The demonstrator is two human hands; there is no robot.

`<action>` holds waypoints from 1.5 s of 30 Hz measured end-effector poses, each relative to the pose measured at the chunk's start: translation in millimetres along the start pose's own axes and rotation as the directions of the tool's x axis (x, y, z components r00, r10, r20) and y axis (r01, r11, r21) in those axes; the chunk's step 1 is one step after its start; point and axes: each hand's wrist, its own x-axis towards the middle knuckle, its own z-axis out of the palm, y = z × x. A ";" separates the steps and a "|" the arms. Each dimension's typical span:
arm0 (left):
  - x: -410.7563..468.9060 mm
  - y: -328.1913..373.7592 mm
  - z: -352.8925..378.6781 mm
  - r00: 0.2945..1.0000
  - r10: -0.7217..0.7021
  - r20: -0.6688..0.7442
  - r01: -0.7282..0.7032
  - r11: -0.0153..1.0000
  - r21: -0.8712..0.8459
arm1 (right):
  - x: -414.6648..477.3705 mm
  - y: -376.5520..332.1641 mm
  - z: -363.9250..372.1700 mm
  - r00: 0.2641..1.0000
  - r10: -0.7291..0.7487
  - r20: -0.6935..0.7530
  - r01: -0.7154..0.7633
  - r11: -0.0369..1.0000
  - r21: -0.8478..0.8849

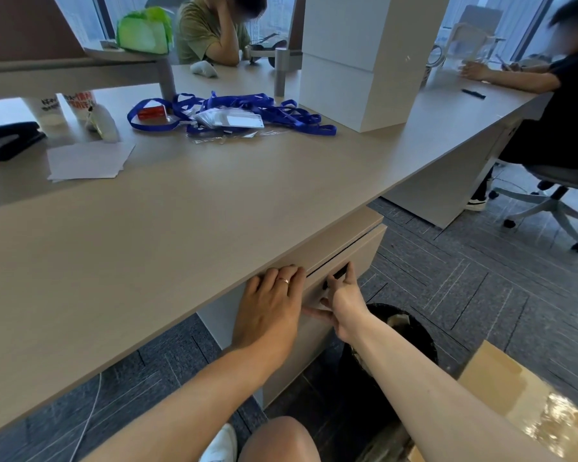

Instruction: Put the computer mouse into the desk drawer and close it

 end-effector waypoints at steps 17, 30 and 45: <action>4.2 -3.7 -6.8 0.998 0.039 -0.053 -0.040 0.999 -0.021 | 0.5 3.9 16.7 0.998 -0.044 0.045 0.046 0.998 -0.036; 3.0 -4.0 -10.3 0.993 0.078 -0.090 -0.079 0.997 -0.016 | 4.3 2.3 14.4 0.998 -0.016 0.060 0.020 0.998 -0.060; 6.4 -10.2 -25.8 0.996 0.040 0.074 -0.030 0.990 -0.138 | -173.5 -206.7 -119.3 0.735 -0.668 0.114 0.552 0.493 -0.673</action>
